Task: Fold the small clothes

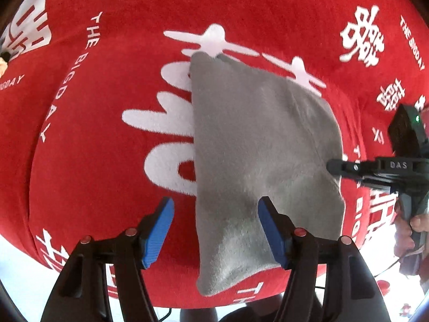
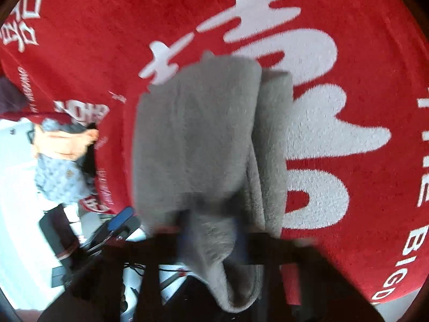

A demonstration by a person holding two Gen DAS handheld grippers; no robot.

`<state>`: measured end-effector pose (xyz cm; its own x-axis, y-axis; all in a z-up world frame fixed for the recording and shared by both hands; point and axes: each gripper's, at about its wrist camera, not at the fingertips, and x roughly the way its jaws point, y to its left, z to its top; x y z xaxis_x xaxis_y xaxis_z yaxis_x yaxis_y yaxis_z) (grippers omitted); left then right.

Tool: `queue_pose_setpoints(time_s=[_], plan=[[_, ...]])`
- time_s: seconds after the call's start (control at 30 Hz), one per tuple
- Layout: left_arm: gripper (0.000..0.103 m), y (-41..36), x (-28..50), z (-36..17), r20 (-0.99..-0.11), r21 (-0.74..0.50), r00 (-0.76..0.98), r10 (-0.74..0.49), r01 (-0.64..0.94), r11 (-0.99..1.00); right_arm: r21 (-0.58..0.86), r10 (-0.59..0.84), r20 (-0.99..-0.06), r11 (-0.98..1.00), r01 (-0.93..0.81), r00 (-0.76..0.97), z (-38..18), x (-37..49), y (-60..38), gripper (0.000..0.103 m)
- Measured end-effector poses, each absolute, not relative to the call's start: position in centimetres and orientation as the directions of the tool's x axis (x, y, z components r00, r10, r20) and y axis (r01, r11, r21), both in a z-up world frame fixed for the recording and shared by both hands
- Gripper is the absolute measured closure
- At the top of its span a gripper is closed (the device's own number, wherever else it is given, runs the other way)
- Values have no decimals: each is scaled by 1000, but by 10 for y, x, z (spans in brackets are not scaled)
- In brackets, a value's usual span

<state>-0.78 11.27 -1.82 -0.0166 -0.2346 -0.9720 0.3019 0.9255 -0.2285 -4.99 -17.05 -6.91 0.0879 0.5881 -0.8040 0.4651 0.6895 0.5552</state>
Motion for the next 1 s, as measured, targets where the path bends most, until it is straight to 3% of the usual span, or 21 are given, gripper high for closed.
queue_pose_setpoints(time_s=[0.07, 0.23, 0.37, 0.47, 0.63, 0.83, 0.87, 0.9, 0.93, 1.0], plan=[[37, 109, -19, -26, -977, -206, -24, -211, 344, 916, 457, 485, -873, 785, 418, 44, -74, -54, -167, 95], [37, 112, -43, -47, -985, -170, -78, -152, 378, 910, 446, 476, -878, 768, 459, 56, -70, -71, -185, 95], [37, 119, -54, -45, -987, -157, -89, -132, 393, 906, 492, 523, -850, 750, 442, 59, -50, -93, -189, 90], [37, 122, -57, -43, -987, -154, -95, -127, 395, 906, 525, 546, -834, 738, 424, 81, -32, -107, -172, 79], [37, 124, -60, -31, -987, -158, -99, -128, 399, 903, 574, 573, -811, 738, 354, 121, -10, -123, -134, 79], [36, 119, -59, -18, -989, -149, -69, -132, 414, 898, 502, 512, -856, 789, 355, 71, -23, -126, -112, 79], [30, 118, -58, -16, -989, -151, -69, -134, 414, 898, 481, 493, -867, 798, 363, 64, -26, -128, -113, 79], [8, 116, -58, -15, -989, -146, -67, -129, 415, 898, 462, 478, -877, 805, 374, 55, -31, -129, -114, 79], [1, 115, -58, -14, -991, -137, -59, -123, 417, 898, 443, 464, -885, 808, 388, 43, -36, -133, -117, 80], [1, 112, -59, -8, -993, -119, -35, -115, 436, 892, 437, 466, -884, 798, 416, 35, -44, -141, -121, 81]])
